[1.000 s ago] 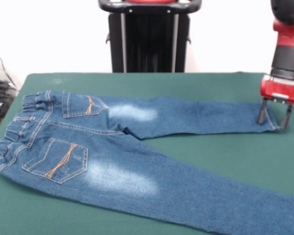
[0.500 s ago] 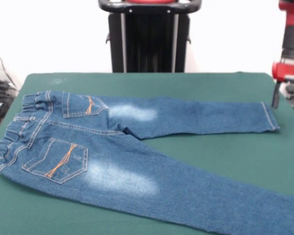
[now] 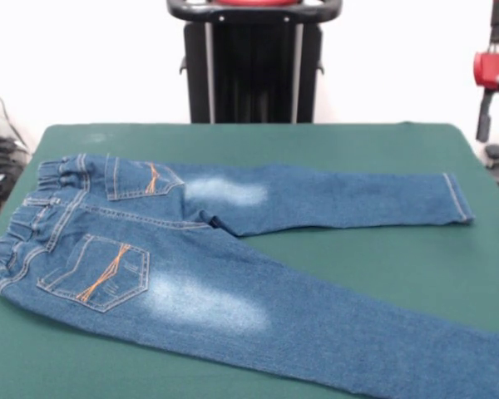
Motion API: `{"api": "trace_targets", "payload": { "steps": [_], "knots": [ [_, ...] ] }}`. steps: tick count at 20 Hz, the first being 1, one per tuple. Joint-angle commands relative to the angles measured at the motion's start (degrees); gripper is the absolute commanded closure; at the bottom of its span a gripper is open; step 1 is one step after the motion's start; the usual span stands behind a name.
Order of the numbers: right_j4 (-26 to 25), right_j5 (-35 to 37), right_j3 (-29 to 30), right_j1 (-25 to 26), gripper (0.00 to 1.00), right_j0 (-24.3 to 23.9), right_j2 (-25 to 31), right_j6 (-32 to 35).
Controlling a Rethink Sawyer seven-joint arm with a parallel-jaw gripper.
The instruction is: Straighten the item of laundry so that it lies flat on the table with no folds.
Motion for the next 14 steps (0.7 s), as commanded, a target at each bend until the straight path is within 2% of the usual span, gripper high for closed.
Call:
{"api": "trace_targets", "payload": {
  "steps": [1,7,14],
  "knots": [
    [1.63,9.77,6.95,-3.64,0.0,-2.26,7.53,-5.63],
    [1.26,14.11,8.19,-7.07,0.0,-3.94,7.29,-7.44],
    [-0.22,16.15,7.39,-7.26,0.0,-3.14,6.33,-6.97]
  ]
}}
